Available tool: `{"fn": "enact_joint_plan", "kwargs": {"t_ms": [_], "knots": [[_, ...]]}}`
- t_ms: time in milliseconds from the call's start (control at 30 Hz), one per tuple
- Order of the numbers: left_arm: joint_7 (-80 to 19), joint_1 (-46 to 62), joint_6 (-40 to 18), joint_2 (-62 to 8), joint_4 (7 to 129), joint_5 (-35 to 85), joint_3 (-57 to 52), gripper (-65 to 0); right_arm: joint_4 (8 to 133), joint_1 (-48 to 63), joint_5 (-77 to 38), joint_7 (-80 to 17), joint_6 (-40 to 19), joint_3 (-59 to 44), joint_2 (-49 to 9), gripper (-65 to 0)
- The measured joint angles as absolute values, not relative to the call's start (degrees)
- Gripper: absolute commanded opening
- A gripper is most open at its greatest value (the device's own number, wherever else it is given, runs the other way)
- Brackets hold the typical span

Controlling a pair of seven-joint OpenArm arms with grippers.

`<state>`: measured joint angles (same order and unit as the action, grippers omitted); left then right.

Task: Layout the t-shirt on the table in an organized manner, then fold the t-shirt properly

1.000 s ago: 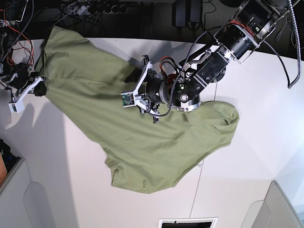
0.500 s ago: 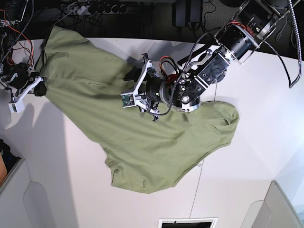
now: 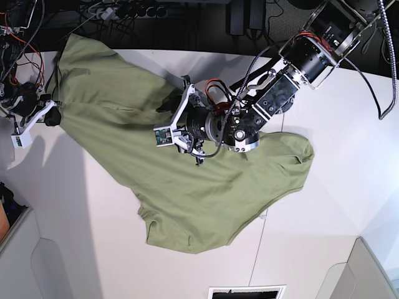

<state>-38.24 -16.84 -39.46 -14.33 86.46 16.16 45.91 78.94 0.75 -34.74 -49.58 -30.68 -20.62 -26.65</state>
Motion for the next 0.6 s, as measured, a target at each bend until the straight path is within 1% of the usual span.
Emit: {"fn": "enact_joint_plan", "kwargs": {"t_ms": [200,600], "knots": [[-36.97,-16.84,-39.48,-14.28,86.46,13.50,49.60,-34.5,78.94,0.75,-34.74,-49.65,-30.68,-20.62,-26.65,-65.0],[-36.80,-16.86,-39.48,-13.63,86.46,13.52,49.54,-34.5,78.94,0.78,-34.76,-49.76,-30.68,-20.62,-26.65,-65.0]]}}
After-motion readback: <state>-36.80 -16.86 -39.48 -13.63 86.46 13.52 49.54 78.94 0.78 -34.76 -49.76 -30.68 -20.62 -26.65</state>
